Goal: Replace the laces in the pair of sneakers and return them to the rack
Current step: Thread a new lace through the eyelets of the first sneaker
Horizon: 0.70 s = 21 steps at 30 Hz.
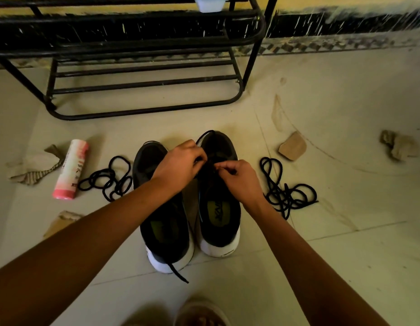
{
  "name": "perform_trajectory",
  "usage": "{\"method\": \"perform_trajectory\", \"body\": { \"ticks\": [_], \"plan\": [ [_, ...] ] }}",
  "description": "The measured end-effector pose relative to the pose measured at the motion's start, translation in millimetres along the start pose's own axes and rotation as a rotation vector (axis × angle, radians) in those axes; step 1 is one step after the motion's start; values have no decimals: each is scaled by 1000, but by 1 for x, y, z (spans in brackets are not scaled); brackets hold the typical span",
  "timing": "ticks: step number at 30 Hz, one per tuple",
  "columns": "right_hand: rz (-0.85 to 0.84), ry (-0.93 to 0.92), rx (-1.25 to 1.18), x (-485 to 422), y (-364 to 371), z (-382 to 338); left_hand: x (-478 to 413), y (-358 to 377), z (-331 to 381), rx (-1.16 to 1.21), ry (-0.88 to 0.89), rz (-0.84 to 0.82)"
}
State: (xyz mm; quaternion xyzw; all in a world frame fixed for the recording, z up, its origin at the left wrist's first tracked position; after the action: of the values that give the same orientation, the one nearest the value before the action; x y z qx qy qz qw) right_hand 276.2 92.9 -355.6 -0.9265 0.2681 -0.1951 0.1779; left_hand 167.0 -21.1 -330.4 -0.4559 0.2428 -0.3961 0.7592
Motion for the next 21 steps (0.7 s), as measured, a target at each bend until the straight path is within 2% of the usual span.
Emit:
{"method": "perform_trajectory", "body": {
  "ticks": [9, 17, 21],
  "plan": [
    [7, -42, 33, -5, 3, 0, -2, -1, 2, -54, 45, -56],
    [7, -55, 30, -6, 5, 0, -3, 6, 0, 129, -103, -34],
    [16, -69, 47, -5, 6, -1, -1, 10, 5, 17, -81, -81]
  ]
}}
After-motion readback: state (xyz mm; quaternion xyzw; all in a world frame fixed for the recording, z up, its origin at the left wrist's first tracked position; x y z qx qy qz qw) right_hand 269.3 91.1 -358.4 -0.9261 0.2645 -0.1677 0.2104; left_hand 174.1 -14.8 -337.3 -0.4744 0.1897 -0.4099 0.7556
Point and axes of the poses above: each hand's wrist, its own x-axis away from the middle knuckle, its own y-axis out of the palm, z = x × y, the point moved 1 cm from there along -x, towards the middle knuckle, and after that the axes turned 1 degree about -z, right-handed, at the moved point
